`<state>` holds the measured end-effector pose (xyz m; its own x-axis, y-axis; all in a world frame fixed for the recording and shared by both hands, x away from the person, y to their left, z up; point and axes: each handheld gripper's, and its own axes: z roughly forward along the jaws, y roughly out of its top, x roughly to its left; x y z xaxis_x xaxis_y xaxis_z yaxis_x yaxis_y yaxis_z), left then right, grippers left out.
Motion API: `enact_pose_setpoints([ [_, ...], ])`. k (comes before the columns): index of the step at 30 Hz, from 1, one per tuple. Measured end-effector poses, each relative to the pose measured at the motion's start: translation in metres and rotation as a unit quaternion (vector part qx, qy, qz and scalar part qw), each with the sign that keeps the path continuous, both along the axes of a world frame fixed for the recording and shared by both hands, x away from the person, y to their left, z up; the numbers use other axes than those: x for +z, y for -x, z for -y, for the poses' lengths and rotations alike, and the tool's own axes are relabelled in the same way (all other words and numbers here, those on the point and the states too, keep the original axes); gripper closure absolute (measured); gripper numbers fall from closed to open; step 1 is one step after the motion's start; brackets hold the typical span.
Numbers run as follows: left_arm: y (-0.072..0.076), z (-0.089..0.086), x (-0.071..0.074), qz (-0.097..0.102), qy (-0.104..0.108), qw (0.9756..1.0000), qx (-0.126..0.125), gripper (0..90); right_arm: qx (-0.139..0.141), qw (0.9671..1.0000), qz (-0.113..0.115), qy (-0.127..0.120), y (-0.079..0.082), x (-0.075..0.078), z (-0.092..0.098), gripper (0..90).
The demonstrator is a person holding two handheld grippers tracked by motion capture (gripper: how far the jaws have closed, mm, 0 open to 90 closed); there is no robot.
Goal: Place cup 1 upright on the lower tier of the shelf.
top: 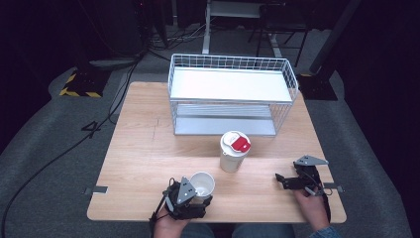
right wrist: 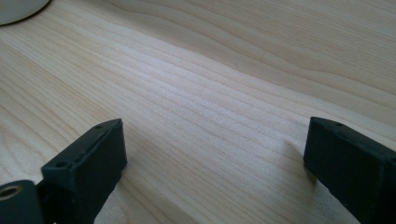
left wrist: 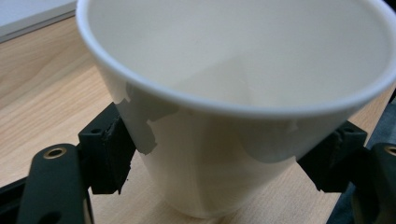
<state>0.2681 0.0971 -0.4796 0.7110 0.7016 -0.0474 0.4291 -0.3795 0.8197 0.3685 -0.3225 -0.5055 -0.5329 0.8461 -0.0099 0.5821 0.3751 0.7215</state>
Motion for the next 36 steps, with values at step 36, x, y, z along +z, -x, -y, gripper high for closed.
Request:
enact_pose_setpoints([
  [36, -0.056, -0.023, 0.070, 0.047, 0.023, 0.9981, 0.031, 22.6, -0.001, 1.0000, 0.000, 0.000, -0.001, 0.000, -0.001, 6.0],
])
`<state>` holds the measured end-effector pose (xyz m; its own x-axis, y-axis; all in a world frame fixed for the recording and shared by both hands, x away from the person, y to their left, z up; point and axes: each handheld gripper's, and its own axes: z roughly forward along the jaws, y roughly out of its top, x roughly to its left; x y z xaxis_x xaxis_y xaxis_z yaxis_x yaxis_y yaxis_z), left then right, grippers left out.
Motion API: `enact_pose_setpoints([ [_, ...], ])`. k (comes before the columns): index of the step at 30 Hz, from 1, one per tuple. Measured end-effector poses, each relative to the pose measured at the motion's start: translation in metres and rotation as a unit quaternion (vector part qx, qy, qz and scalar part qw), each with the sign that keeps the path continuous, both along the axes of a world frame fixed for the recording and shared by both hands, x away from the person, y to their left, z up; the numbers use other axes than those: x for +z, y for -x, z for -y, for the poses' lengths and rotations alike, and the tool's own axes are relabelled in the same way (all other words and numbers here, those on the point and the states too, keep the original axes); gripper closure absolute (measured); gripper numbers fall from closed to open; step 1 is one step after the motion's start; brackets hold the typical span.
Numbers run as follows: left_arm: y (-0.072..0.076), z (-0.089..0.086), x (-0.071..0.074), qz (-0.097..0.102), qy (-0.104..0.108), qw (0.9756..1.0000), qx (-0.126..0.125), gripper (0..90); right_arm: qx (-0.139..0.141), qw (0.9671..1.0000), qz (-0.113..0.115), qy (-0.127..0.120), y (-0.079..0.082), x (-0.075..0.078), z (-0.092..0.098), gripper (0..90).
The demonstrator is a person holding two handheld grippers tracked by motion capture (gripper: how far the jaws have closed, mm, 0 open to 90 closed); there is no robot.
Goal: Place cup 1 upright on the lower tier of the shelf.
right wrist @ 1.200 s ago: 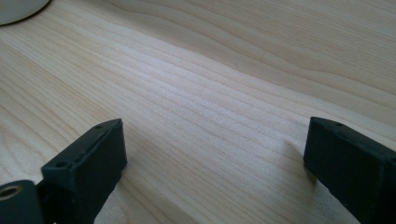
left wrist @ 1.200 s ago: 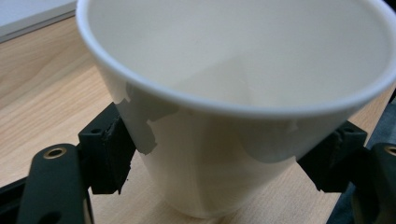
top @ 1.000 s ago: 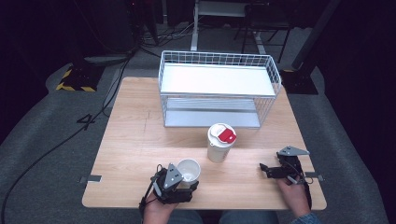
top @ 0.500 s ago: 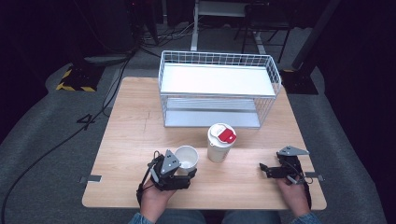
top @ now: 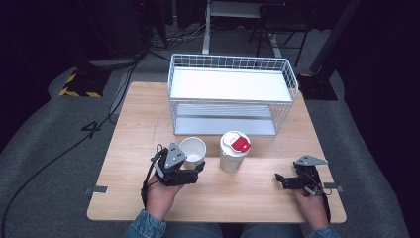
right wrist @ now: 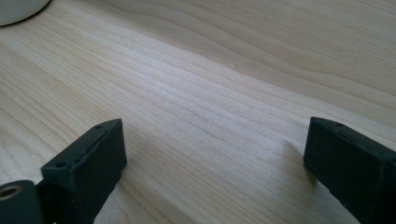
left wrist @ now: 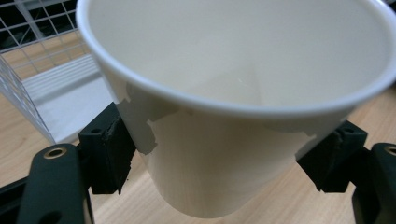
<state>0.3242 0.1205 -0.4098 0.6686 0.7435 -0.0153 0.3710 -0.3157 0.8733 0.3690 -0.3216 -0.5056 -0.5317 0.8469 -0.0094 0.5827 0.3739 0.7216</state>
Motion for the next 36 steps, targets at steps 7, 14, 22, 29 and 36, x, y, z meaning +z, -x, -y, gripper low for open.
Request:
enact_pose_setpoints([
  [7, -0.016, -0.002, 0.007, 0.013, 0.002, 0.9999, 0.011, 22.5, 0.000, 1.0000, 0.000, 0.000, 0.000, 0.000, 0.000, 6.0],
  [14, -0.033, 0.000, 0.008, 0.022, 0.028, 0.9989, 0.030, 22.5, 0.000, 1.0000, 0.000, 0.000, 0.000, 0.000, 0.000, 6.0],
  [22, -0.053, 0.008, 0.006, 0.028, 0.029, 0.9976, 0.057, 22.5, 0.000, 1.0000, 0.000, 0.000, 0.000, 0.000, 0.000, 6.0],
  [29, -0.069, 0.017, -0.001, 0.040, 0.020, 0.9956, 0.082, 22.5, 0.000, 1.0000, 0.000, 0.000, 0.000, 0.000, 0.000, 6.0],
  [36, -0.086, 0.022, -0.010, 0.046, 0.021, 0.9938, 0.100, 22.5, 0.000, 1.0000, 0.000, 0.000, 0.000, 0.000, 0.000, 6.0],
])
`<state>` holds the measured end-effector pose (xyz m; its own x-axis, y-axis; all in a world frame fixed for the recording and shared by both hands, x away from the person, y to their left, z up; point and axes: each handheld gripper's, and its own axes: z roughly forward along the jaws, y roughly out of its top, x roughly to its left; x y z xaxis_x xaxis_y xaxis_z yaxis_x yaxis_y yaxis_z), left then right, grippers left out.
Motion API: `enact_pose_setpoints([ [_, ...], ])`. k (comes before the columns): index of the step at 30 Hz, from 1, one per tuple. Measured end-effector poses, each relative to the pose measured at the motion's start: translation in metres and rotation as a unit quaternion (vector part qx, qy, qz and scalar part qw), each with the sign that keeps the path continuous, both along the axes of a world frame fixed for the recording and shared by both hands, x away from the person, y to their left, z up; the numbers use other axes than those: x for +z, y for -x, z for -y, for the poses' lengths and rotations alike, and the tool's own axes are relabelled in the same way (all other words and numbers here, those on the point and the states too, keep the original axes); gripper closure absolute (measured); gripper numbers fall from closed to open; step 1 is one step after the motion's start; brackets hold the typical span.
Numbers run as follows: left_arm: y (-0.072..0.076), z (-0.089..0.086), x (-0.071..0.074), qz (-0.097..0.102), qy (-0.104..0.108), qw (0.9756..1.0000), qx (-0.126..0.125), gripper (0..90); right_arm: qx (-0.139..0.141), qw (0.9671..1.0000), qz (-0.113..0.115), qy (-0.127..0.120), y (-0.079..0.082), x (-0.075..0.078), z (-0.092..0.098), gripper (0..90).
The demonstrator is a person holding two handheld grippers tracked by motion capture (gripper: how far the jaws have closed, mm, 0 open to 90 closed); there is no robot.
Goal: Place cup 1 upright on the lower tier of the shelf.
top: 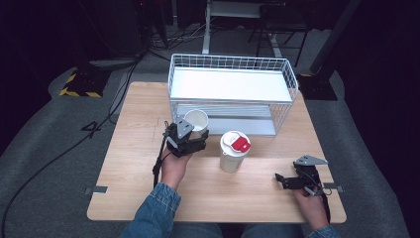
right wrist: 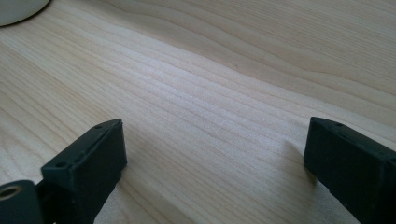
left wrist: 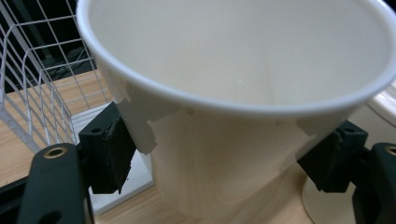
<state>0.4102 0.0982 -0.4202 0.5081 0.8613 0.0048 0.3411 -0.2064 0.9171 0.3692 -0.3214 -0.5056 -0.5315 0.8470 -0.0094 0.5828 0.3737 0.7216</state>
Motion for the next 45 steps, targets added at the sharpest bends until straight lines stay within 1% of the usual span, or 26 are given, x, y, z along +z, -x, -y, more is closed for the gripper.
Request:
enact_pose_setpoints([
  [4, -0.006, 0.002, -0.004, -0.002, -0.003, 1.0000, 0.003, 22.5, 0.000, 1.0000, 0.000, 0.000, 0.000, 0.000, 0.000, 6.0],
  [7, -0.014, 0.006, -0.011, -0.002, -0.006, 0.9999, 0.012, 22.5, 0.000, 1.0000, 0.000, 0.000, 0.000, 0.000, 0.000, 6.0],
  [10, -0.018, 0.008, -0.014, -0.001, -0.002, 0.9999, 0.016, 22.5, 0.000, 1.0000, 0.000, 0.000, 0.000, 0.000, 0.000, 6.0],
  [12, -0.024, 0.010, -0.018, 0.002, -0.002, 0.9998, 0.021, 22.5, 0.000, 1.0000, 0.000, 0.000, 0.000, 0.000, 0.000, 6.0],
  [13, -0.027, 0.010, -0.020, 0.003, 0.000, 0.9997, 0.026, 22.5, 0.000, 1.0000, 0.000, 0.000, 0.000, 0.000, 0.000, 6.0],
  [14, -0.031, 0.010, -0.022, 0.004, 0.008, 0.9995, 0.031, 22.5, 0.000, 1.0000, 0.000, 0.000, 0.000, 0.000, 0.000, 6.0],
  [15, -0.033, 0.009, -0.023, 0.002, 0.007, 0.9995, 0.031, 22.5, 0.000, 1.0000, 0.000, 0.000, 0.000, 0.000, 0.000, 6.0],
  [18, -0.041, 0.009, -0.030, -0.004, 0.019, 0.9989, 0.042, 22.6, 0.000, 1.0000, 0.000, 0.000, 0.000, 0.000, 0.000, 6.0],
  [20, -0.043, 0.008, -0.032, -0.006, 0.020, 0.9988, 0.045, 22.6, 0.000, 1.0000, 0.000, 0.000, 0.000, 0.000, 0.000, 6.0],
  [21, -0.048, 0.008, -0.037, -0.010, 0.020, 0.9983, 0.054, 22.6, 0.000, 1.0000, 0.000, 0.000, 0.000, 0.000, 0.000, 6.0],
  [25, -0.055, 0.008, -0.043, -0.011, 0.022, 0.9974, 0.067, 22.6, 0.000, 1.0000, 0.000, 0.000, 0.000, 0.000, 0.000, 6.0],
  [26, -0.055, 0.008, -0.043, -0.011, 0.022, 0.9974, 0.067, 22.6, 0.000, 1.0000, 0.000, 0.000, 0.000, 0.000, 0.000, 6.0],
  [27, -0.059, 0.009, -0.046, -0.020, 0.025, 0.9970, 0.070, 22.6, 0.000, 1.0000, 0.000, 0.000, 0.000, 0.000, 0.000, 6.0],
  [28, -0.063, 0.010, -0.047, -0.026, 0.022, 0.9969, 0.071, 22.6, 0.000, 1.0000, 0.000, 0.000, 0.000, 0.000, 0.000, 6.0],
  [30, -0.065, 0.012, -0.047, -0.025, 0.019, 0.9969, 0.072, 22.6, 0.000, 1.0000, 0.000, 0.000, 0.000, 0.000, 0.000, 6.0],
  [31, -0.068, 0.014, -0.047, -0.026, 0.013, 0.9970, 0.072, 22.6, 0.000, 1.0000, 0.000, 0.000, 0.000, 0.000, 0.000, 6.0],
  [33, -0.071, 0.015, -0.048, -0.021, 0.012, 0.9970, 0.073, 22.6, 0.000, 1.0000, 0.000, 0.000, 0.000, 0.000, 0.000, 6.0],
  [34, -0.072, 0.015, -0.049, -0.023, 0.011, 0.9969, 0.074, 22.6, 0.000, 1.0000, 0.000, 0.000, 0.000, 0.000, 0.000, 6.0],
  [35, -0.074, 0.015, -0.051, -0.028, 0.011, 0.9967, 0.076, 22.6, 0.000, 1.0000, 0.000, 0.000, 0.000, 0.000, 0.000, 6.0],
  [36, -0.078, 0.015, -0.054, -0.038, 0.010, 0.9960, 0.080, 22.6, 0.000, 1.0000, 0.000, 0.000, 0.000, 0.000, 0.000, 6.0],
  [37, -0.080, 0.016, -0.056, -0.040, 0.012, 0.9957, 0.082, 22.6, 0.000, 1.0000, 0.000, 0.000, 0.000, 0.000, 0.000, 6.0],
  [38, -0.081, 0.015, -0.057, -0.044, 0.008, 0.9956, 0.082, 22.6, 0.000, 1.0000, 0.000, 0.000, 0.000, 0.000, 0.000, 6.0],
  [45, -0.089, 0.019, -0.058, -0.046, -0.002, 0.9955, 0.083, 22.6, 0.000, 1.0000, 0.000, 0.000, 0.000, 0.000, 0.000, 6.0],
])
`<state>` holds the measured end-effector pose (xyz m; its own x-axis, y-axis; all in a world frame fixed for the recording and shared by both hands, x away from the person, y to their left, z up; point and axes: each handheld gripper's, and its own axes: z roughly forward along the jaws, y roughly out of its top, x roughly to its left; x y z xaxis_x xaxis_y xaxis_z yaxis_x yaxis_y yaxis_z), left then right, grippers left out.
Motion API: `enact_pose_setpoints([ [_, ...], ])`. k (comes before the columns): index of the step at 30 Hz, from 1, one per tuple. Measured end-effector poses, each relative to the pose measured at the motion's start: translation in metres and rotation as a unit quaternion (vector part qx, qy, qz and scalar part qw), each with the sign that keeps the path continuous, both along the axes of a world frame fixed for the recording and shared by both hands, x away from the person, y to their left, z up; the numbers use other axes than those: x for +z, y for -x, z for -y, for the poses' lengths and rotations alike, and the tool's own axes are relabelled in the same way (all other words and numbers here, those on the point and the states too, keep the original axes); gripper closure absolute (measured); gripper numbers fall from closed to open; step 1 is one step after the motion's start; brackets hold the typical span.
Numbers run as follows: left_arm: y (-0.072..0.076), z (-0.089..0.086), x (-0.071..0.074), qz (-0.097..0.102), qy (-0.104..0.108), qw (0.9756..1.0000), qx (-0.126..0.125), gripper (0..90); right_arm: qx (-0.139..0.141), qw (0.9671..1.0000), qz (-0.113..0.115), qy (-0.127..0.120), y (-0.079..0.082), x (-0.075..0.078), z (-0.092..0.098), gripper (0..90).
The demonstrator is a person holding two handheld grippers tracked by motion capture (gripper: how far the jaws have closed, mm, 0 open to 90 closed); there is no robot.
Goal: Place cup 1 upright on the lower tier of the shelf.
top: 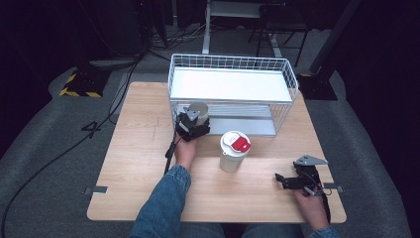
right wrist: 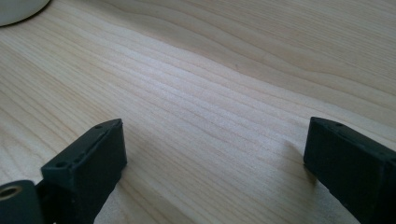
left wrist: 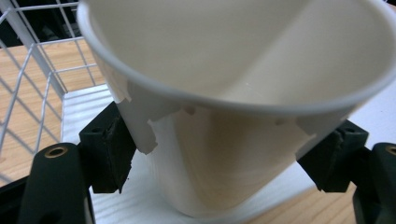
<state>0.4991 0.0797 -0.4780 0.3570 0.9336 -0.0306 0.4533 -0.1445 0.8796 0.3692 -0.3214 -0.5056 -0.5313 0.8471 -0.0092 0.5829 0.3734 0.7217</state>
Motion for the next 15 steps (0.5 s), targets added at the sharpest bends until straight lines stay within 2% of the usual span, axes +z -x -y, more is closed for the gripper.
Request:
enact_pose_setpoints([
  [3, -0.005, 0.003, -0.002, -0.004, -0.002, 1.0000, -0.002, 22.5, 0.000, 1.0000, 0.000, 0.000, 0.000, 0.000, 0.000, 6.0],
  [5, -0.008, 0.005, -0.003, -0.005, 0.005, 1.0000, -0.002, 22.6, 0.000, 1.0000, 0.000, 0.000, 0.000, 0.000, 0.000, 6.0],
  [12, -0.014, 0.008, -0.001, -0.009, -0.003, 0.9999, -0.008, 22.6, 0.000, 1.0000, 0.000, 0.000, 0.000, 0.000, 0.000, 6.0],
  [15, -0.015, 0.008, -0.002, -0.016, 0.009, 0.9998, -0.008, 22.6, 0.000, 1.0000, 0.000, 0.000, 0.000, 0.000, 0.000, 6.0],
])
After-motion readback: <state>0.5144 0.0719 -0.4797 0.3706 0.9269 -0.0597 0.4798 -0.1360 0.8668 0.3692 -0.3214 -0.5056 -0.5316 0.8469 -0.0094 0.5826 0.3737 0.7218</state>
